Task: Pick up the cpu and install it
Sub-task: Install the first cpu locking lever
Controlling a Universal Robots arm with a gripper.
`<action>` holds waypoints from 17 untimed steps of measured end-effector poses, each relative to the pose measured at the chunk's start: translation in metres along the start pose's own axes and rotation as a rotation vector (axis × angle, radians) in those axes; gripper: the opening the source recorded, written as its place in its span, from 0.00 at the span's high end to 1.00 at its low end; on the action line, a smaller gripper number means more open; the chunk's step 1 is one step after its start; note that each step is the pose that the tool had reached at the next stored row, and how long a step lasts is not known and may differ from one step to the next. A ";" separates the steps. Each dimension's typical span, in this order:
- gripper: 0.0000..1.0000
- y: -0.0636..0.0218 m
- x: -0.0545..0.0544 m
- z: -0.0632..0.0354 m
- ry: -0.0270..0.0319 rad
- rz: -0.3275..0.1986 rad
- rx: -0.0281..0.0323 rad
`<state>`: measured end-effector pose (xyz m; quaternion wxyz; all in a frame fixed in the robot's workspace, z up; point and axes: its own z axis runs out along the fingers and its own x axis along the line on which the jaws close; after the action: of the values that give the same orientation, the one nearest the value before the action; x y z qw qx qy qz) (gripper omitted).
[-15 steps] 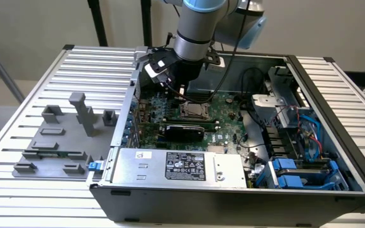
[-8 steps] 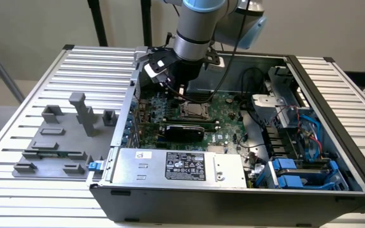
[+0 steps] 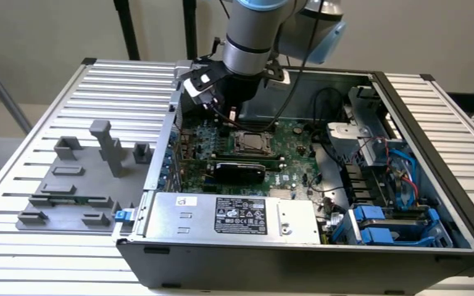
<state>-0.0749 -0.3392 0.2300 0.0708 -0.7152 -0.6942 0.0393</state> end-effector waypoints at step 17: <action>0.89 -0.0123 -0.001 -0.0018 0.0318 0.088 0.0000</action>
<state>-0.0868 -0.3399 0.2336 0.0801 -0.7454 -0.6610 0.0310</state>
